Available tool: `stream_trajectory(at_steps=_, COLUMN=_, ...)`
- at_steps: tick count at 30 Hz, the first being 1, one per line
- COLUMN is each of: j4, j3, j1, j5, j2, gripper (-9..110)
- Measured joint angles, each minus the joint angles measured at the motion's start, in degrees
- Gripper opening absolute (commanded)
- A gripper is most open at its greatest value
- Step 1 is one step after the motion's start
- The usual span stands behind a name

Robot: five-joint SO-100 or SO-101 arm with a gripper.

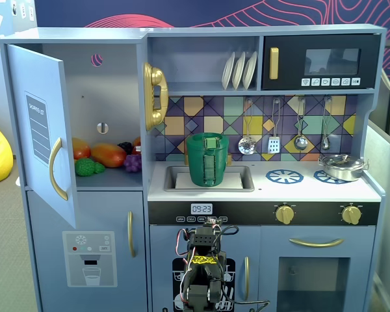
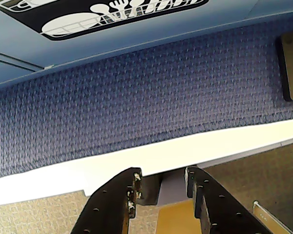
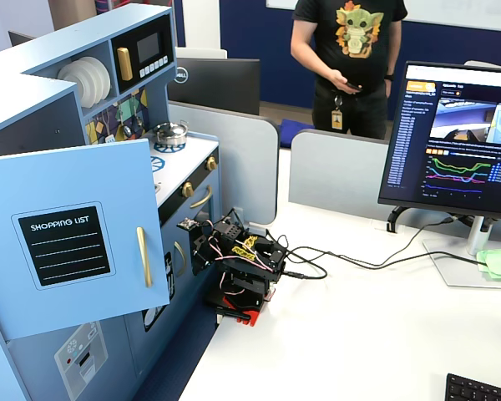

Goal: Take off the lid from the green recipient and place it on the counter

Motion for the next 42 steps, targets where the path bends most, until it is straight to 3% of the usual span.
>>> stream_trajectory(at_steps=7, j4=0.09, j3=0.00, j1=0.70, j5=-1.49, j2=0.00, gripper=2)
stream_trajectory(at_steps=16, j4=0.35, j3=0.00, j1=-13.27, j5=-1.32, j2=0.00, gripper=2)
stream_trajectory(at_steps=29, j4=0.35, j3=-0.35, j1=-12.57, j5=-0.53, j2=-0.44, gripper=6)
stream_trajectory(at_steps=34, j4=4.48, j3=-12.83, j1=-6.42, j5=-3.87, j2=-8.88, gripper=4)
stream_trajectory(at_steps=37, j4=4.57, j3=-24.70, j1=-2.55, j5=-8.61, j2=-15.64, gripper=0)
stream_trajectory(at_steps=39, j4=4.57, j3=-33.40, j1=-0.26, j5=-12.13, j2=-20.04, gripper=4)
stream_trajectory(at_steps=42, j4=3.08, j3=-46.23, j1=1.58, j5=-11.78, j2=-25.14, gripper=0)
